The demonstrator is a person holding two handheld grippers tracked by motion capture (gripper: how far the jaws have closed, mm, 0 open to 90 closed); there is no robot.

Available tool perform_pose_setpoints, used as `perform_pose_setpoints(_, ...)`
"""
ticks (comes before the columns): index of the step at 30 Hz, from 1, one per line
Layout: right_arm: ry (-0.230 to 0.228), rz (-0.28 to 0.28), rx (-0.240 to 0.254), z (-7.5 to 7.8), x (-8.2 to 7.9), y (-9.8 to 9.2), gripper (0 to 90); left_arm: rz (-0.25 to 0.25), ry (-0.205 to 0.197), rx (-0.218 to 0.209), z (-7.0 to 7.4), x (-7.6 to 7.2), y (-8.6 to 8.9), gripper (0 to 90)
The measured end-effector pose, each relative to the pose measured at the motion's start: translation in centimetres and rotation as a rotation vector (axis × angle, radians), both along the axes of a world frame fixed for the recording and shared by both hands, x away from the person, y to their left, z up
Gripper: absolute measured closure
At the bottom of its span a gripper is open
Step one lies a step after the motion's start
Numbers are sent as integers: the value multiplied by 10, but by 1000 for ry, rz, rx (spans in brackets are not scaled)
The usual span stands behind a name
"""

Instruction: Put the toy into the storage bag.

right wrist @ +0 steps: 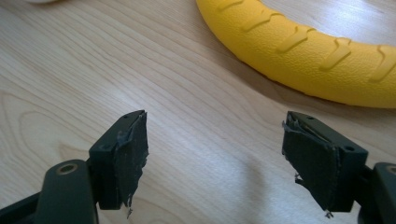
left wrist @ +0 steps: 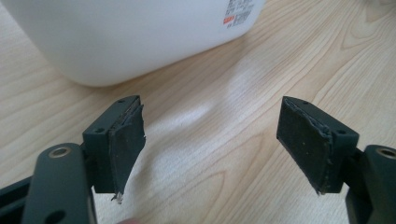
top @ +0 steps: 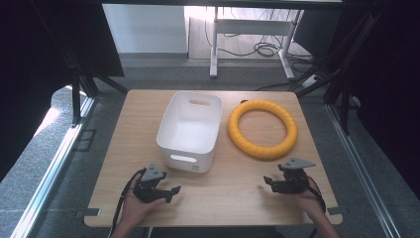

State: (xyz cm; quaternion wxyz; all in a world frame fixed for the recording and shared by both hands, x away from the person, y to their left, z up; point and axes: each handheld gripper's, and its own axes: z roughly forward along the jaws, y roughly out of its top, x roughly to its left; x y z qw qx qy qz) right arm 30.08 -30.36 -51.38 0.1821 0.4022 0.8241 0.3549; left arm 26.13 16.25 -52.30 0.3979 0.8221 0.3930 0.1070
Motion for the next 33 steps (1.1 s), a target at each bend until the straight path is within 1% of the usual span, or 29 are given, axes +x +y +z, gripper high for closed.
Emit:
perform_pose_setpoints(2, 3, 7, -20, 0, 4, -1, 239, 6, 5, 2, -2, -1, 0, 234)
perform_pose_setpoints(3, 3, 7, -20, 0, 4, -1, 239, 6, 5, 2, -2, -1, 0, 234)
perform_pose_setpoints(4, 12, 27, -28, -1, 6, -2, 244, -3, 9, 7, -3, -1, -1, 234)
perform_pose_setpoints(7, 13, 40, -36, -2, 6, -3, 244, -11, 13, 1, -3, -1, -2, 234)
perform_pose_setpoints(9, 13, 67, -45, 0, 3, -4, 252, -27, 5, 12, -1, 0, -4, 235)
perform_pose_setpoints(11, 5, 85, -52, 4, 2, -3, 242, -41, 2, 18, 0, -1, -4, 235)
perform_pose_setpoints(12, -4, 110, -67, 11, 3, 2, 226, -42, 2, 19, 0, -2, -4, 237)
perform_pose_setpoints(13, -4, 110, -67, 11, 3, 2, 226, -38, 3, 11, 0, -3, -3, 237)
perform_pose_setpoints(14, -8, 132, -83, 14, 4, 6, 219, -40, 7, 3, 0, -6, -2, 237)
perform_pose_setpoints(16, -9, 175, -116, 22, 11, 16, 212, -50, 2, 10, 0, -7, -3, 237)
perform_pose_setpoints(17, -3, 193, -133, 25, 18, 22, 209, -53, 6, 11, 0, -7, -4, 237)
perform_pose_setpoints(18, 22, 211, -174, 30, 34, 31, 198, -56, 5, 15, 0, -6, -5, 237)
perform_pose_setpoints(19, 22, 211, -174, 30, 34, 31, 198, -56, 5, 15, 0, -6, -5, 237)
perform_pose_setpoints(20, 39, 217, -188, 31, 42, 35, 192, -59, 5, 15, 0, -5, -6, 237)
perform_pose_setpoints(22, 70, 231, -246, 33, 67, 44, 195, -58, 6, 11, 0, -4, -6, 237)
perform_pose_setpoints(23, 92, 234, -259, 32, 78, 47, 195, -59, 7, 14, -1, -3, -6, 238)
perform_pose_setpoints(24, 126, 232, -279, 27, 97, 53, 193, -58, 8, 13, -1, -2, -5, 238)
perform_pose_setpoints(25, 126, 232, -279, 27, 97, 53, 193, -58, 8, 13, -1, -2, -5, 238)
perform_pose_setpoints(26, 147, 233, -304, 23, 112, 58, 199, -59, 7, 15, -2, -2, -5, 238)
perform_pose_setpoints(27, 147, 233, -304, 23, 112, 58, 199, -59, 7, 14, -2, -2, -5, 238)
perform_pose_setpoints(28, 160, 233, -310, 20, 121, 61, 201, -61, 8, 12, -2, -1, -5, 238)
perform_pose_setpoints(29, 160, 233, -310, 20, 121, 61, 201, -63, 8, 14, -2, -1, -5, 238)
perform_pose_setpoints(30, 165, 245, -325, 16, 128, 64, 211, -65, 10, 16, -2, 0, -5, 239)
perform_pose_setpoints(31, 165, 245, -325, 16, 128, 64, 211, -65, 10, 16, -2, 0, -5, 239)
perform_pose_setpoints(32, 185, 262, -353, 12, 134, 67, 213, -65, 9, 17, -2, 0, -6, 238)
perform_pose_setpoints(33, 185, 262, -353, 12, 134, 67, 213, -64, 9, 17, -2, 0, -6, 238)
